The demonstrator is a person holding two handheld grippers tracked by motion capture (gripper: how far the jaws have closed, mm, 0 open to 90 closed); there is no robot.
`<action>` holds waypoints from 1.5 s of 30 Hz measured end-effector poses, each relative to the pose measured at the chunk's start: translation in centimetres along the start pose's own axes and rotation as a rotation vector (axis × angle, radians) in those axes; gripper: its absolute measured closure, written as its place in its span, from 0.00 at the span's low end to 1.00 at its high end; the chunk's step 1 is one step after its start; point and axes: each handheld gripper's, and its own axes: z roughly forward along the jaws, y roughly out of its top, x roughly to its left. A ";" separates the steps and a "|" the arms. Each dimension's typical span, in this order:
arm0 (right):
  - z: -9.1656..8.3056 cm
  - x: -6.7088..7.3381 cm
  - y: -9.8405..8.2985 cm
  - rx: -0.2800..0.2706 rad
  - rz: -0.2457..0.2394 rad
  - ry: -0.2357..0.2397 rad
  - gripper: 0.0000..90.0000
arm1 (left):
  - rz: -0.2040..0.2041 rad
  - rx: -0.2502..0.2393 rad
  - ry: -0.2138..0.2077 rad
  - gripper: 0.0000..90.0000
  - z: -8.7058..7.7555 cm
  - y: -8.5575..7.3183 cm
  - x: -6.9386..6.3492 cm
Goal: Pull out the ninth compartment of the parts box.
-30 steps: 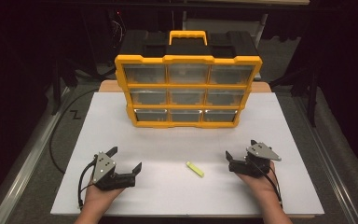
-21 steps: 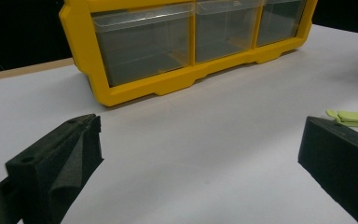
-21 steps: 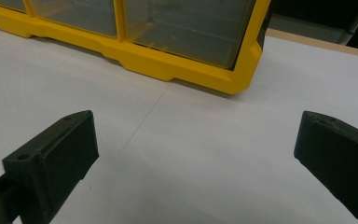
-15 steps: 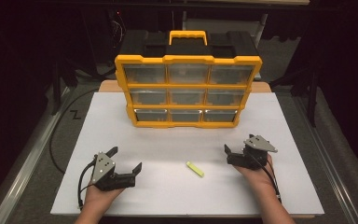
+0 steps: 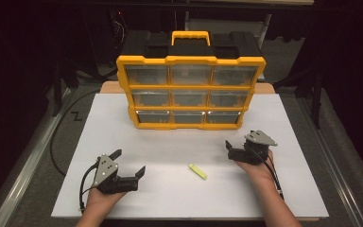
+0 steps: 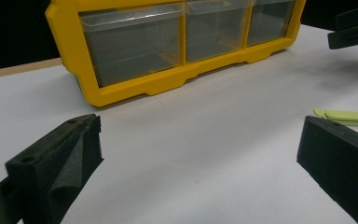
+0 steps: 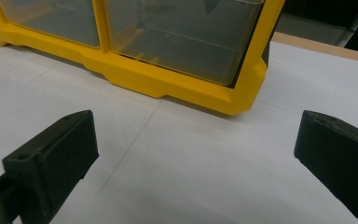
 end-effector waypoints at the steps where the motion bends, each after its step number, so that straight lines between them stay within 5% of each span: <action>1: 0.0 0.0 -0.1 0.004 -0.004 0.000 0.01 | 0.000 0.000 0.002 0.01 0.0 0.0 0.0; 14: -0.6 0.2 -0.3 0.020 -0.059 -0.012 0.01 | -0.017 0.002 0.050 0.00 0.1 -0.2 0.1; 31: -2.3 -0.7 -1.3 0.054 -0.129 -0.044 0.01 | -0.004 -0.005 0.053 0.00 -0.1 -0.2 0.0; 45: -2.3 0.4 -1.3 0.095 -0.258 -0.034 0.01 | -0.002 -0.004 0.052 0.00 -0.1 -0.2 -0.1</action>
